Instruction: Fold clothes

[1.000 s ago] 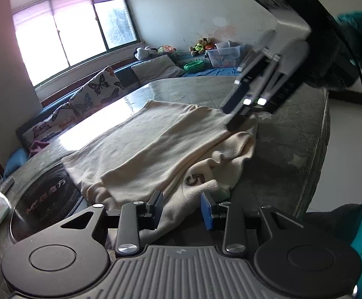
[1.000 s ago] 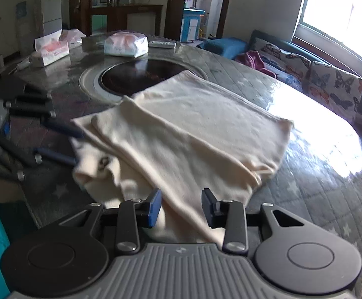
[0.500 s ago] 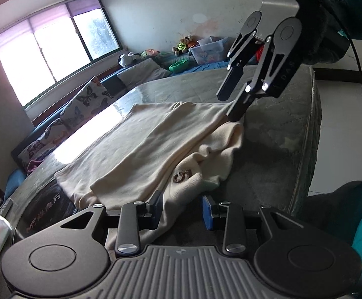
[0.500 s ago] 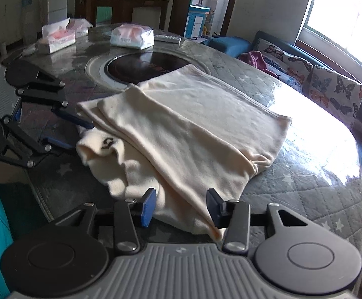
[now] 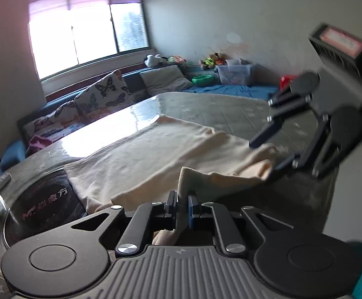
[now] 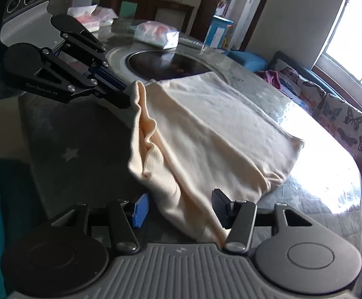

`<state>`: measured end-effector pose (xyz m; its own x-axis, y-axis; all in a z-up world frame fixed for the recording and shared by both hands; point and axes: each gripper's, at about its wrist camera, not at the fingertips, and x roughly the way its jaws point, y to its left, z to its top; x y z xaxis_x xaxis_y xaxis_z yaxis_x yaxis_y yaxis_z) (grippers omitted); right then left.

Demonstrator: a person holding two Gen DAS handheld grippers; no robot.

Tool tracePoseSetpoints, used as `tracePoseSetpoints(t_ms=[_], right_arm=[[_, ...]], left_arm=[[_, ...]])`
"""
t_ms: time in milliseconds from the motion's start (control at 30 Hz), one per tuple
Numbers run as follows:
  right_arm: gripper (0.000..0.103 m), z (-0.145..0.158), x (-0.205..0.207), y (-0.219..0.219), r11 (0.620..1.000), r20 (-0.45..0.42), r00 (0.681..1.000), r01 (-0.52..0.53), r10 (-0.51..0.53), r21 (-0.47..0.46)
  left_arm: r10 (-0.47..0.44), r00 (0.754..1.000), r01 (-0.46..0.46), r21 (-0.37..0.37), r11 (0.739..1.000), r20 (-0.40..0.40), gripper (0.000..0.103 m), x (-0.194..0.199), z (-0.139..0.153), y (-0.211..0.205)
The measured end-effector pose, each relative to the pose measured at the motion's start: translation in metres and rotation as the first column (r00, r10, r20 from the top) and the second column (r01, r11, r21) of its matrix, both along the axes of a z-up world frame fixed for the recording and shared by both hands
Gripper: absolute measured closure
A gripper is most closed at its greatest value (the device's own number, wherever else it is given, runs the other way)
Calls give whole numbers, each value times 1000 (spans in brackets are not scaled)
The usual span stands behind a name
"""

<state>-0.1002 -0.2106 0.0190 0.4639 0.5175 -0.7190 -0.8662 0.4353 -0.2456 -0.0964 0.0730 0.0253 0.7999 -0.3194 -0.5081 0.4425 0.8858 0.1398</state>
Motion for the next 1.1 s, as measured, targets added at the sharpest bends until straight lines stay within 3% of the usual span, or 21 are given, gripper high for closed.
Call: tracePoseSetpoints(t_ms=[133,233,367,467,733,867,1100], right_arm=[[59,-5,12,7,999,-29,999,14,-13,47],[73,-5,19,9,997,-67,998,26,-22,69],[86,3,31,3,988,-159,986,72,-50,138],[89,9,39,0,980,-188,980,105,-73,167],[93,15,44,-3,967,-206,973,144,-100,212],[94,14,37,-5,966,-195,975,145,-103,214],[94,27,14,-13,951,-163,981,148,-107,270]], left_arm=[[19,1000,-20,-23,1000,-10,93,6,1,2],[23,1000,-23,-24,999,-17,93,4,-2,3],[20,1000,-20,0,1000,-22,88,-9,-8,4],[26,1000,-25,58,998,-13,82,-19,-16,0],[24,999,-30,181,983,33,85,-28,-33,-8],[15,999,-20,158,987,35,97,-30,-30,-5],[20,997,-26,94,995,68,99,-47,-5,1]])
